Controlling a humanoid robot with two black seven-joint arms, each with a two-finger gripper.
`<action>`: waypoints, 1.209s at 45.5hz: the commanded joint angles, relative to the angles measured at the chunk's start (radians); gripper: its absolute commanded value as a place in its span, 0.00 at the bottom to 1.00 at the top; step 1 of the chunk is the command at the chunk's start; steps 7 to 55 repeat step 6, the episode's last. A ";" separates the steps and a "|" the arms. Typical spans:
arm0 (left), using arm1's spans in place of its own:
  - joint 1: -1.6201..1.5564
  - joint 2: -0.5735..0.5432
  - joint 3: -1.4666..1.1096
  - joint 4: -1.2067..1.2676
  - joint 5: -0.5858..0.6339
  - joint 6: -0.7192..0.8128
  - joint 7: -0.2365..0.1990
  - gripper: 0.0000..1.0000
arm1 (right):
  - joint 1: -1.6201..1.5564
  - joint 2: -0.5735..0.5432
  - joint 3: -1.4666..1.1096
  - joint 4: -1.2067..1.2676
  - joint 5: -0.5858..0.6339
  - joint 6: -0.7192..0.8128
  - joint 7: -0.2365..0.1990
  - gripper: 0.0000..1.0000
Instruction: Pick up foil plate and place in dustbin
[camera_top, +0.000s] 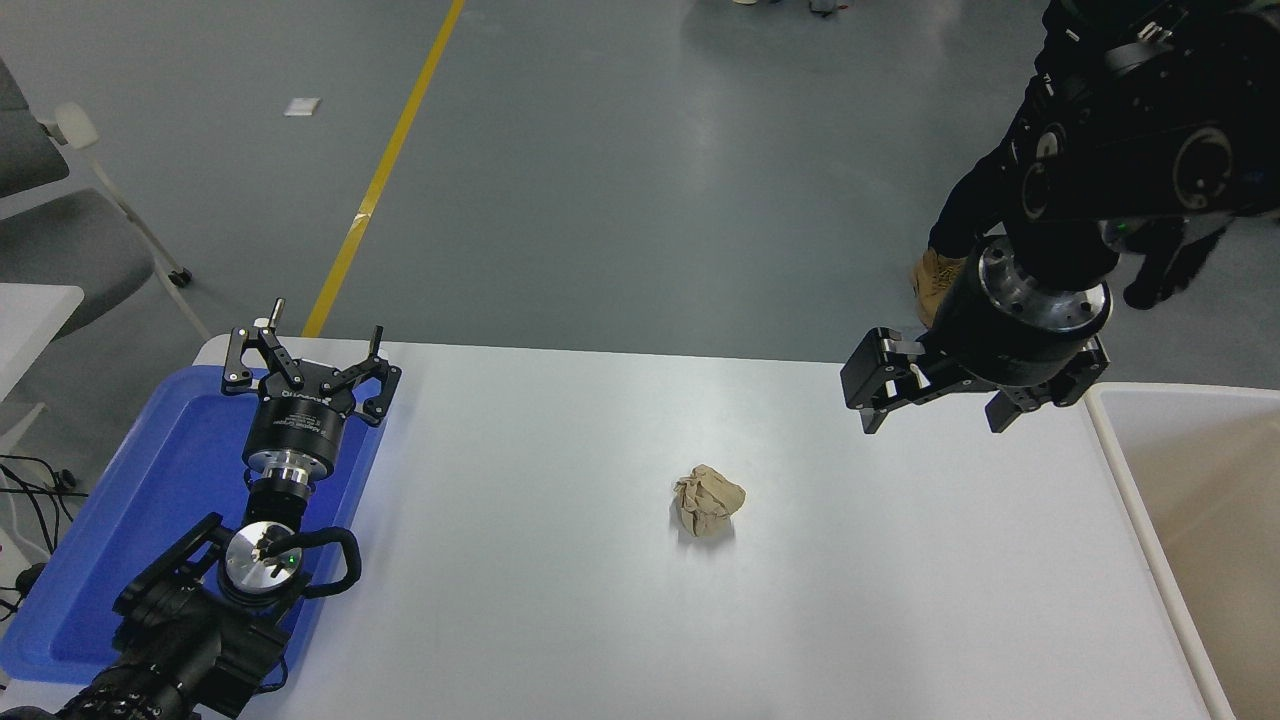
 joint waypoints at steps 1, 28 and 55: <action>0.001 0.000 0.000 0.002 0.000 0.000 0.000 1.00 | 0.032 -0.022 -0.013 0.019 0.001 0.024 0.000 1.00; 0.001 0.000 0.000 0.000 -0.001 0.000 -0.002 1.00 | 0.033 -0.021 -0.009 0.013 0.001 0.027 0.008 1.00; 0.001 0.000 0.000 0.000 -0.001 0.000 -0.002 1.00 | 0.033 -0.021 -0.009 0.013 0.001 0.027 0.008 1.00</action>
